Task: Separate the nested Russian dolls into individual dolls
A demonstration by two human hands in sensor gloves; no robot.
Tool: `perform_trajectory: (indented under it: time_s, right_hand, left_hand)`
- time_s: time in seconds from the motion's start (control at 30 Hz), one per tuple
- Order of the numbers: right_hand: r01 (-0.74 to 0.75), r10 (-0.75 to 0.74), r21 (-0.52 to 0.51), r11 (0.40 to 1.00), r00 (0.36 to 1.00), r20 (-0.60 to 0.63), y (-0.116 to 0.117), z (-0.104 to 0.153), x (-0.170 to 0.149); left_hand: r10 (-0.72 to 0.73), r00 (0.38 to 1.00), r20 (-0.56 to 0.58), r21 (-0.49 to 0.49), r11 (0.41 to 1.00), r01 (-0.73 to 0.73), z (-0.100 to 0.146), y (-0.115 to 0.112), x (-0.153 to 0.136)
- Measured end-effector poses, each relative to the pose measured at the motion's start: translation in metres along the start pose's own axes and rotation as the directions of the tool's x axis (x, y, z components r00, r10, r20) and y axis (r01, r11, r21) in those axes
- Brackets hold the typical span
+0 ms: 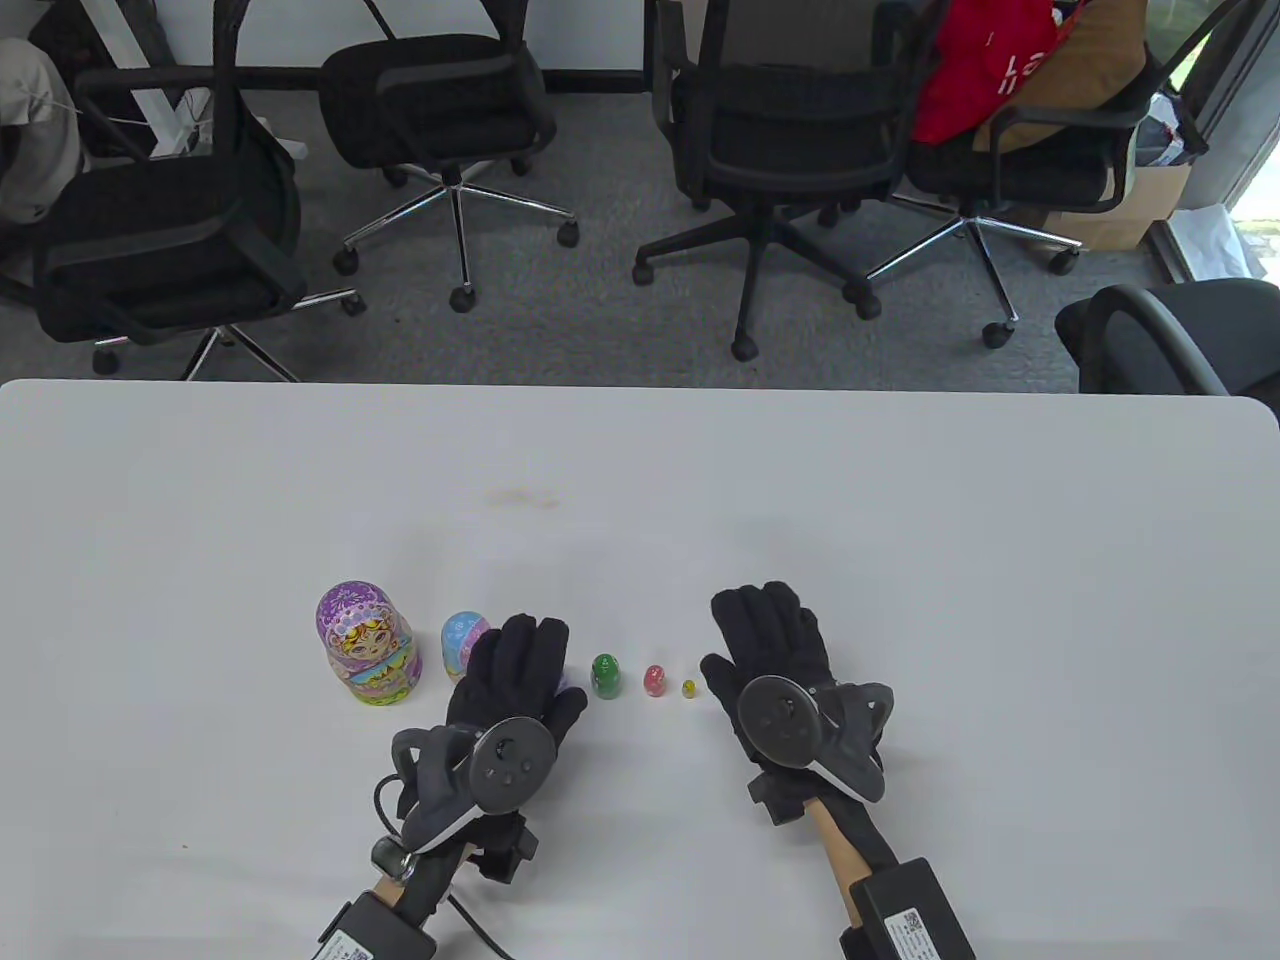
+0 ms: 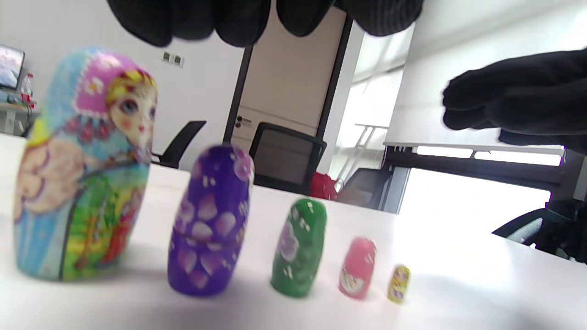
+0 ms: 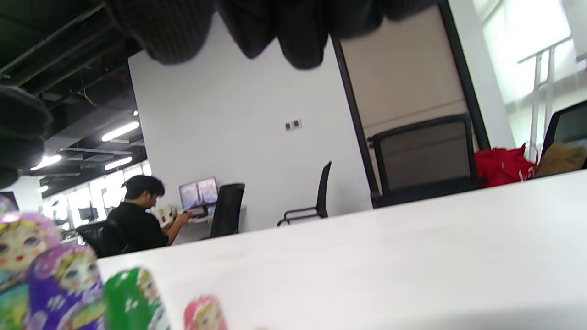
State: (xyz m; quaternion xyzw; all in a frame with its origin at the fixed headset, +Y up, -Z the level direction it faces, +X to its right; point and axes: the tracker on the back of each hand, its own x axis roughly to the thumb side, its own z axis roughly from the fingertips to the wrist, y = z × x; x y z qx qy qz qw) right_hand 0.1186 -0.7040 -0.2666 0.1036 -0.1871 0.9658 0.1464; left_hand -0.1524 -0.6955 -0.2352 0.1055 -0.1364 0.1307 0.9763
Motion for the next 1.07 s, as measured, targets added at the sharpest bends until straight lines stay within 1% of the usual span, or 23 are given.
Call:
perform_trajectory:
  time_s: [0.1,0.17,0.27,0.33,0.4,0.5,0.63,0.8,1.07]
  right_hand:
    - [-0.052,0.052,-0.036,0.998,0.998,-0.019,-0.009,0.005,-0.009]
    - [-0.045,0.043,-0.051,0.998,0.998,-0.038,-0.012,0.009,-0.013]
    - [-0.090,0.086,-0.082,0.993,0.995,-0.049,-0.015,0.015,-0.021]
    - [-0.143,0.139,-0.091,0.985,0.989,-0.052,-0.016,0.018,-0.024]
    - [-0.211,0.207,-0.095,0.973,0.977,-0.052,-0.016,0.021,-0.029]
    - [-0.270,0.267,-0.079,0.960,0.962,-0.052,-0.014,0.025,-0.032]
    - [-0.246,0.243,-0.044,0.968,0.968,-0.058,-0.007,0.026,-0.033]
    - [-0.261,0.260,-0.030,0.965,0.965,-0.045,-0.003,0.027,-0.032]
    - [-0.256,0.255,-0.017,0.967,0.965,-0.056,-0.004,0.027,-0.032]
  left_hand:
    - [-0.040,0.999,-0.027,0.020,0.999,0.040,0.003,0.004,-0.008]
    - [-0.065,0.996,-0.055,0.009,0.998,0.065,0.004,0.004,-0.014]
    - [-0.083,0.993,-0.088,-0.006,0.997,0.083,0.005,0.005,-0.024]
    - [-0.090,0.991,-0.096,-0.022,0.996,0.089,0.005,0.004,-0.029]
    - [-0.107,0.988,-0.108,-0.061,0.993,0.101,0.004,0.003,-0.034]
    - [-0.124,0.985,-0.123,-0.097,0.989,0.112,0.004,-0.001,-0.040]
    - [-0.125,0.983,-0.137,-0.121,0.987,0.109,0.003,-0.004,-0.043]
    - [-0.129,0.982,-0.138,-0.140,0.984,0.110,0.003,-0.005,-0.043]
    - [-0.151,0.980,-0.128,-0.154,0.979,0.131,0.003,-0.008,-0.042]
